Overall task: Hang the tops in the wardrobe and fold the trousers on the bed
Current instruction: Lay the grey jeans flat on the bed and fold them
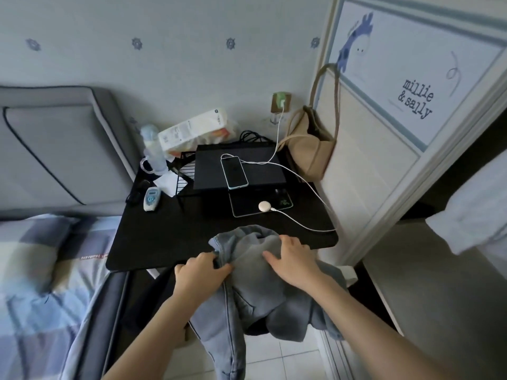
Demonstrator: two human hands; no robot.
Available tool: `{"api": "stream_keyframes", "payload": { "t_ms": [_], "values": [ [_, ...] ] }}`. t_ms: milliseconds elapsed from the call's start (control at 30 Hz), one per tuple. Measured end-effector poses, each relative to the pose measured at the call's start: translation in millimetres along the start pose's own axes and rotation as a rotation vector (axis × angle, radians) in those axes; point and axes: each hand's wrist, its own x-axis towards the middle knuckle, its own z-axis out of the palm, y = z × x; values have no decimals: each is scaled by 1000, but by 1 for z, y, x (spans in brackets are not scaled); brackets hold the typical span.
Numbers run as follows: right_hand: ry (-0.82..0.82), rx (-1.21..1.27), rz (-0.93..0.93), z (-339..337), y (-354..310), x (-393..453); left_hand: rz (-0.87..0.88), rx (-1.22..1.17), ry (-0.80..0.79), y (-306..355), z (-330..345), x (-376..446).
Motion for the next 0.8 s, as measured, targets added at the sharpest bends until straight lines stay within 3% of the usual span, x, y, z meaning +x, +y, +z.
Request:
{"api": "stream_keyframes", "payload": {
  "t_ms": [167,300,467,667,800],
  "values": [
    [190,22,26,13,4,1,-27,-244,107,-12,-6,3],
    [364,265,-10,6,5,-7,-73,-693,193,-20,-13,-6],
    [616,447,-197,-19,-3,-45,71,-1022,248,-20,-27,-54],
    [725,625,-378,-58,-17,-107,251,-1190,375,6,-68,-126],
    [668,710,-532,-80,-39,-147,319,-1296,479,12,-96,-182]
  ]
}}
